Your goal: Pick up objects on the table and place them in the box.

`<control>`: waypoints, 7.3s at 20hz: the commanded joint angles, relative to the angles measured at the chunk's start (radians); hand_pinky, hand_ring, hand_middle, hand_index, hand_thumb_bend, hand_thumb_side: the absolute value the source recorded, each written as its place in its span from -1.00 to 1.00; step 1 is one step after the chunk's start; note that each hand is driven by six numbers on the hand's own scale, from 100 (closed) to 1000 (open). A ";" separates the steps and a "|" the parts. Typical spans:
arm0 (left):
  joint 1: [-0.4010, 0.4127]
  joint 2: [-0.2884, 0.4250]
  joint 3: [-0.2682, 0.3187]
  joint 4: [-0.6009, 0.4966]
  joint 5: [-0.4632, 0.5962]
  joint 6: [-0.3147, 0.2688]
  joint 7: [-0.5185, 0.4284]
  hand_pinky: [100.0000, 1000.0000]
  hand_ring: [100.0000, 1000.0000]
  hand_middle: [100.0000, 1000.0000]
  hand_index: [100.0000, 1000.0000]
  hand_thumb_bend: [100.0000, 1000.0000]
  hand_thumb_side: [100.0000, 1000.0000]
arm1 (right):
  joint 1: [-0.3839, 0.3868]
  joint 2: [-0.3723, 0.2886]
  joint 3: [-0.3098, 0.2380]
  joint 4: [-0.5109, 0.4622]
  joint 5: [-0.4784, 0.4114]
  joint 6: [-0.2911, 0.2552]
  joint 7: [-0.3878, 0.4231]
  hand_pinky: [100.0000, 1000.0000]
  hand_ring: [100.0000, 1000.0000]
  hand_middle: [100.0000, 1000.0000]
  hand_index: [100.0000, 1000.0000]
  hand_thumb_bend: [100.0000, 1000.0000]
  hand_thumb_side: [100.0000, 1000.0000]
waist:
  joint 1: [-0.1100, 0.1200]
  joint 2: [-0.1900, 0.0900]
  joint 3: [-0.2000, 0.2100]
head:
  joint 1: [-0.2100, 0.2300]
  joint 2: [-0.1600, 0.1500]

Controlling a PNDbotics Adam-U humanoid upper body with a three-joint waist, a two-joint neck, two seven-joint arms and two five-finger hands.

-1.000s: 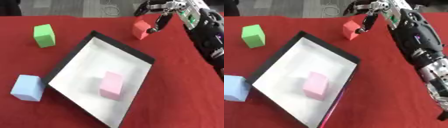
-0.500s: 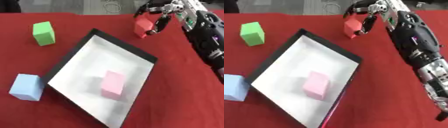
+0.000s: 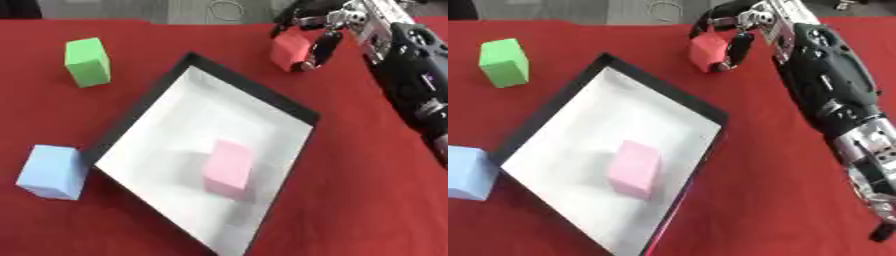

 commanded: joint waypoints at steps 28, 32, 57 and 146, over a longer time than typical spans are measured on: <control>0.076 0.057 0.017 0.008 -0.012 -0.005 0.004 0.85 0.25 0.41 0.60 -0.95 0.53 | -0.018 0.034 0.143 -0.723 -0.462 0.267 -0.099 0.39 0.16 -0.12 0.11 -0.75 -1.00 | -0.007 -0.201 -0.127 | 0.019 0.177; 0.086 0.061 0.019 0.013 -0.014 -0.006 0.005 0.86 0.25 0.41 0.60 -0.95 0.52 | 0.042 0.107 0.171 -0.867 -0.483 0.326 -0.081 0.39 0.16 -0.12 0.12 -0.79 -1.00 | -0.009 -0.220 -0.139 | 0.032 0.180; 0.096 0.050 0.018 0.013 -0.016 -0.002 0.003 0.87 0.25 0.42 0.60 -0.94 0.55 | 0.323 0.258 0.326 -0.813 -0.300 0.283 0.117 0.46 0.23 -0.04 0.23 -1.00 -1.00 | -0.012 -0.201 -0.135 | 0.065 0.180; -0.346 0.689 -0.514 0.171 -0.630 0.041 -0.962 0.73 0.65 0.55 0.73 0.56 -0.64 | 0.885 -0.101 -0.430 -0.996 -1.290 0.491 -0.849 0.88 0.49 0.40 0.70 -1.00 -0.15 | 0.027 -0.180 -0.193 | 0.184 0.180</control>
